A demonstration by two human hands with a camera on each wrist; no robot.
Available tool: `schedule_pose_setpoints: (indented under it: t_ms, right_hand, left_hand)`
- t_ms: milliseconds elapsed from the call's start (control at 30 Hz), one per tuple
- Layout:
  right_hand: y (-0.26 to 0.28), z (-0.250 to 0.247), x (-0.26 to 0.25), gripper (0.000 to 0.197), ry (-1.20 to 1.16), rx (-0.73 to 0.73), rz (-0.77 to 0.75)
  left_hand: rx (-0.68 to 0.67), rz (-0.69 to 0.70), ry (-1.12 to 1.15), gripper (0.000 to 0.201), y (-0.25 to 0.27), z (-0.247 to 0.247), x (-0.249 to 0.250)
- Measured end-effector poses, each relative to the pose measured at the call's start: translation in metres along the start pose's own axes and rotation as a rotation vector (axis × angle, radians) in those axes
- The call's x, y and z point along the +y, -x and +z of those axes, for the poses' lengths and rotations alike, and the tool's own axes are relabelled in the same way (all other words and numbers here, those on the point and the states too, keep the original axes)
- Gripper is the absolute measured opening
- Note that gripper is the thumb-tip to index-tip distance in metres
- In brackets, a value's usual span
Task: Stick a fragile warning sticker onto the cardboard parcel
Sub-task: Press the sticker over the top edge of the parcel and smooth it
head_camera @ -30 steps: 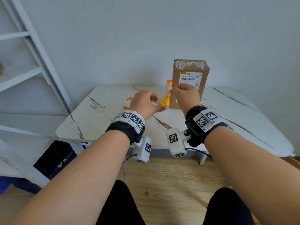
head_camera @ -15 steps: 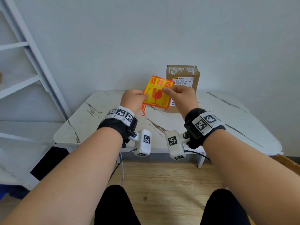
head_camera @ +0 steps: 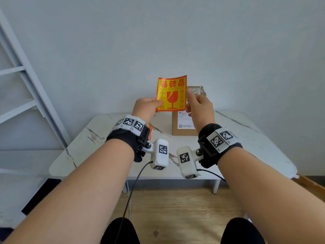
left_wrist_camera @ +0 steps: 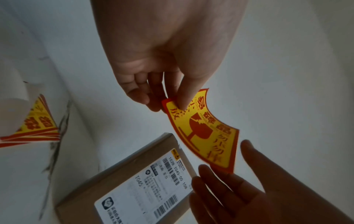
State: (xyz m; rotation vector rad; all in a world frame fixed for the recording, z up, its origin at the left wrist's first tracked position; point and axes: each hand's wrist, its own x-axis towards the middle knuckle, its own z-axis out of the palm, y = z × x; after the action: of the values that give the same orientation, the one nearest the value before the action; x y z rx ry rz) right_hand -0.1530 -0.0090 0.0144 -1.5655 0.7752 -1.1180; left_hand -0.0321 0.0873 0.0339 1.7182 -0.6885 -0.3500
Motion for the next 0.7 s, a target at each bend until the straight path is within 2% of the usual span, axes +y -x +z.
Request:
schedule_pose_setpoints:
  t_ms: [100, 200, 467, 600, 700]
  right_hand:
    - [-0.011, -0.007, -0.002, 0.02, 0.037, 0.038, -0.066]
    - [-0.025, -0.014, -0.004, 0.005, 0.078, 0.052, -0.074]
    - [-0.058, -0.025, -0.012, 0.009, 0.145, 0.092, -0.06]
    - [-0.074, -0.034, -0.015, 0.026, 0.132, 0.105, -0.04]
    - [-0.082, -0.038, -0.014, 0.03, 0.181, 0.083, -0.062]
  left_hand:
    - [-0.031, 0.013, -0.006, 0.032, -0.011, 0.008, 0.007]
    - [-0.041, 0.032, 0.015, 0.032, -0.021, 0.016, 0.014]
    - [-0.124, 0.063, 0.016, 0.032, -0.047, 0.025, 0.027]
    - [-0.121, 0.06, 0.037, 0.026, -0.059, 0.035, 0.037]
    - [-0.117, 0.062, 0.032, 0.029, -0.066, 0.044, 0.041]
